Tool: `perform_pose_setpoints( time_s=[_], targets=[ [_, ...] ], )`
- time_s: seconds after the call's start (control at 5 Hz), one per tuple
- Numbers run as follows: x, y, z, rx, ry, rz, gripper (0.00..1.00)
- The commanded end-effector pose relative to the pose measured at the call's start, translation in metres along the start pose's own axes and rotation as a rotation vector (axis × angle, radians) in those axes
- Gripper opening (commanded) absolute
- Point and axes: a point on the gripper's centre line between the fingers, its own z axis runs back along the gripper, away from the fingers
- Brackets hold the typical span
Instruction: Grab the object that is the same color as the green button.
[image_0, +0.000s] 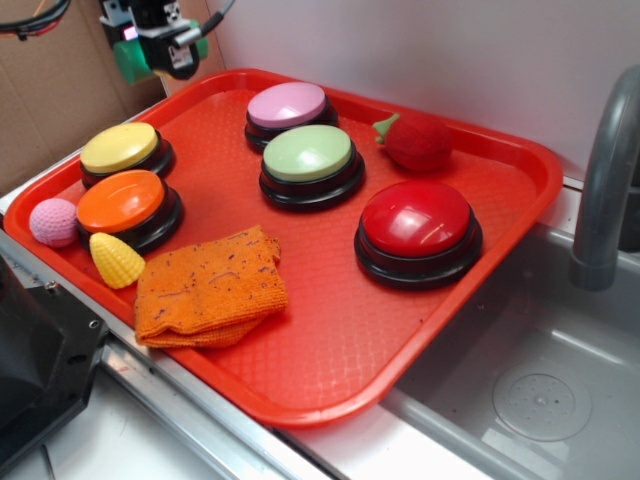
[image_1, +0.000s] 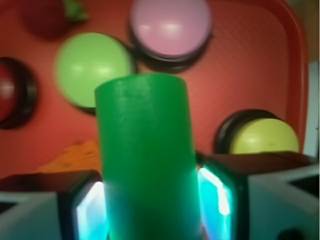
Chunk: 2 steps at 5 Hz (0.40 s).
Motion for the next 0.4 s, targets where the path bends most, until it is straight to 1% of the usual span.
perform_pose_setpoints(
  time_s=[0.0,0.2],
  targets=[
    [-0.0114,-0.0478,0.0156,0.005,-0.063,-0.027,0.0],
    [-0.0071,-0.0413,0.0146,0.043,-0.049,-0.007,0.0]
  ],
)
